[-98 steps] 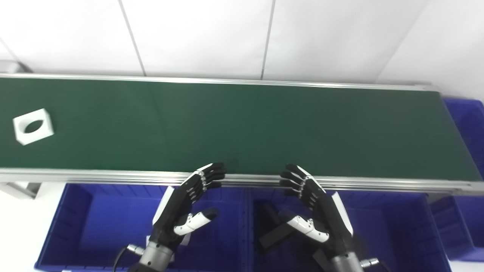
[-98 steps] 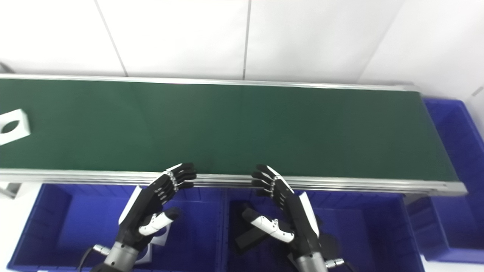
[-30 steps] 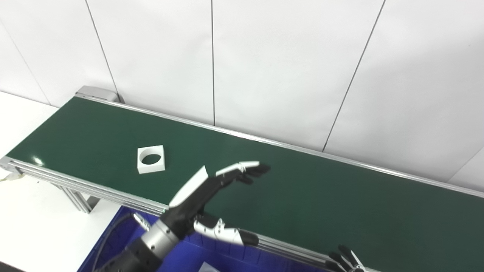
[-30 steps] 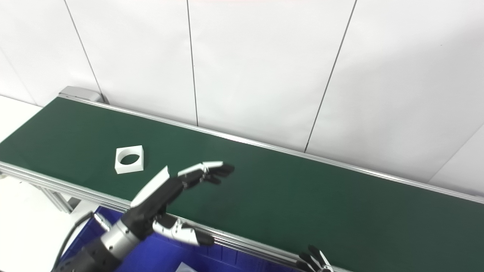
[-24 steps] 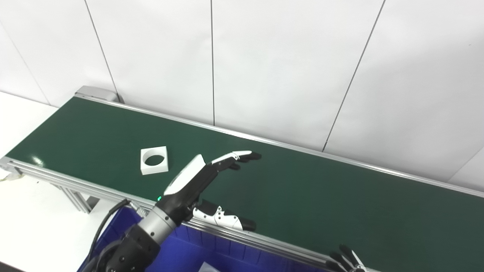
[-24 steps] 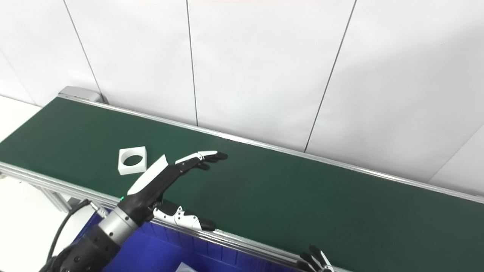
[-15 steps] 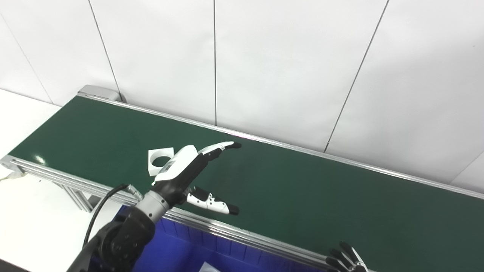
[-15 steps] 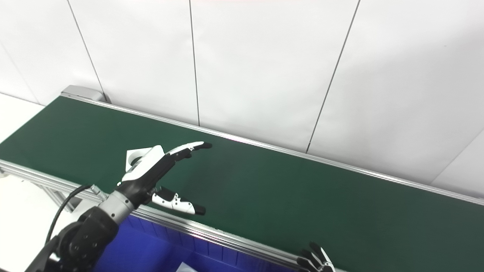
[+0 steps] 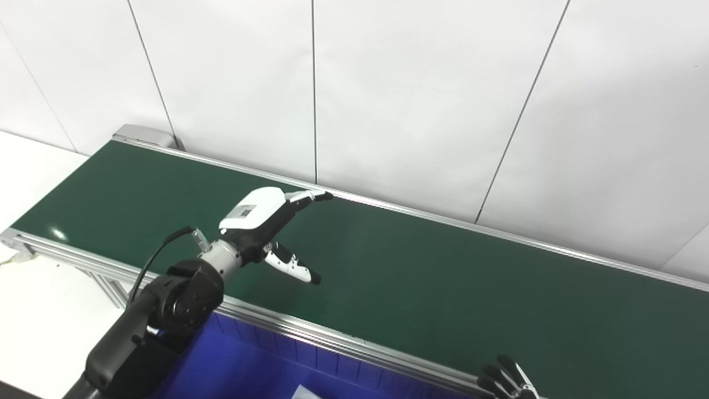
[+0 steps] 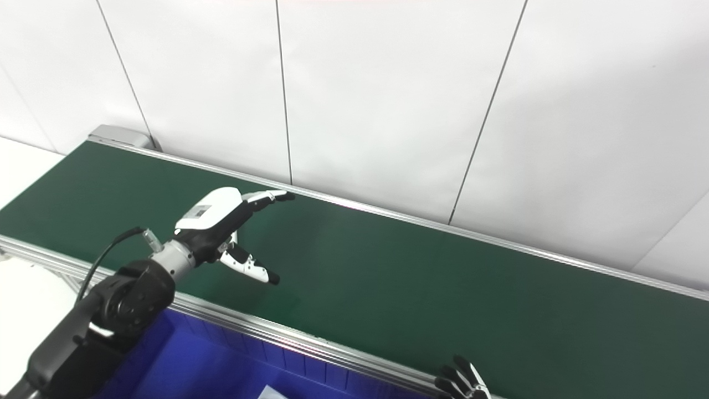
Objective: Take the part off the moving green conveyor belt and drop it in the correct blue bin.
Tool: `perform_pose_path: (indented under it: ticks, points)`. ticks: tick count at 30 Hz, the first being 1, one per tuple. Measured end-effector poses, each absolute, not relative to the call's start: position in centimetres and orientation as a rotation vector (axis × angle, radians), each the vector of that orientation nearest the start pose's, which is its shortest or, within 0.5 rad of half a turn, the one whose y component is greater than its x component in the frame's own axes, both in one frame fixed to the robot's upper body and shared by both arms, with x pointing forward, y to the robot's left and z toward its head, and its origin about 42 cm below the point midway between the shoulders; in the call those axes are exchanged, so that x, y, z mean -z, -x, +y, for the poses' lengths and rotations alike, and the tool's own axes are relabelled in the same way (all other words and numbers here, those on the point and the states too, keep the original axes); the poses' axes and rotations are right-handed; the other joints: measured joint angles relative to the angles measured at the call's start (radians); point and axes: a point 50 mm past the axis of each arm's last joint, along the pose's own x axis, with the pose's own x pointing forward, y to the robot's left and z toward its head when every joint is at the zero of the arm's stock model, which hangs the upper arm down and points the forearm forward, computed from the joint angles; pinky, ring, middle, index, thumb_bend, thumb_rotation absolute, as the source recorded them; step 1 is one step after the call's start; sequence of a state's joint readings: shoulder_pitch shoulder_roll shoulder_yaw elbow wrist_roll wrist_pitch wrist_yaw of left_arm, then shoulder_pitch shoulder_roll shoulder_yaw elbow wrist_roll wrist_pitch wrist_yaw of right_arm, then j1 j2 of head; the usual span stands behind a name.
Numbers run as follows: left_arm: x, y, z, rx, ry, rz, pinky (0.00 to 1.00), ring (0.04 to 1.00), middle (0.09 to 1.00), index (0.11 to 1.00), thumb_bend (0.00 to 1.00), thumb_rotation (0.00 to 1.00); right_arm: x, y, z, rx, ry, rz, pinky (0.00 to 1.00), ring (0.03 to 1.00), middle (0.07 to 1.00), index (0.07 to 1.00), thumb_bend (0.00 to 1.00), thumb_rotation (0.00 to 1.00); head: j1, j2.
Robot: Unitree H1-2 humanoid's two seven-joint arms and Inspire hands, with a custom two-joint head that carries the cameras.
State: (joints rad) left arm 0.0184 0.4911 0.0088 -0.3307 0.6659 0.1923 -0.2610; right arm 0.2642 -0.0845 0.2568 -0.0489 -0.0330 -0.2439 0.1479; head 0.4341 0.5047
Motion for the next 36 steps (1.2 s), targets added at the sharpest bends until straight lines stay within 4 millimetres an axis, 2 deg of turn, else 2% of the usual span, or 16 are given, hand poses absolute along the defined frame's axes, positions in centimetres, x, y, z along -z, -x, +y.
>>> perform_pose_path:
  ticks: [4,8,11,15,28,34,36]
  points:
    - [-19.5,-27.5,33.6,0.063,-1.208,0.043,0.82,0.883,0.904,0.893,0.81,0.22,-6.1,-18.3,-17.3,-0.357,0.055,-0.023,0.72,0.789,0.832,0.903,0.65,0.51,0.002,0.002]
    - [-19.4,-27.9,33.4,0.052,-1.266,0.101,0.83,0.881,0.902,0.896,0.81,0.2,-6.1,-18.3,-17.3,-0.357,0.054,-0.024,0.72,0.789,0.831,0.903,0.65,0.5,0.002,0.002]
    - [-19.4,-28.0,33.6,0.037,-1.292,0.133,0.79,0.865,0.9,0.891,0.81,0.21,-6.1,-18.3,-17.3,-0.356,0.051,-0.023,0.72,0.785,0.832,0.904,0.65,0.51,0.003,0.003]
    - [-19.3,-28.0,33.8,0.026,-1.307,0.158,0.82,0.873,0.904,0.893,0.8,0.19,-6.1,-18.3,-17.4,-0.354,0.051,-0.023,0.72,0.786,0.833,0.904,0.65,0.51,0.003,0.003]
    - [-16.9,-28.4,35.3,0.006,-1.287,0.299,0.89,0.914,0.921,0.903,0.8,0.24,-6.1,-18.2,-17.5,-0.352,0.05,-0.02,0.72,0.784,0.833,0.905,0.65,0.5,0.006,0.006]
    - [-15.8,-28.5,35.9,0.003,-1.273,0.354,0.86,0.909,0.926,0.904,0.8,0.22,-6.0,-18.1,-17.6,-0.351,0.051,-0.018,0.72,0.787,0.835,0.907,0.65,0.51,0.005,0.008]
    - [-15.4,-28.5,35.8,0.001,-1.262,0.362,0.84,0.882,0.904,0.895,0.8,0.21,-6.0,-18.1,-17.6,-0.351,0.051,-0.017,0.71,0.783,0.832,0.905,0.64,0.5,0.006,0.008]
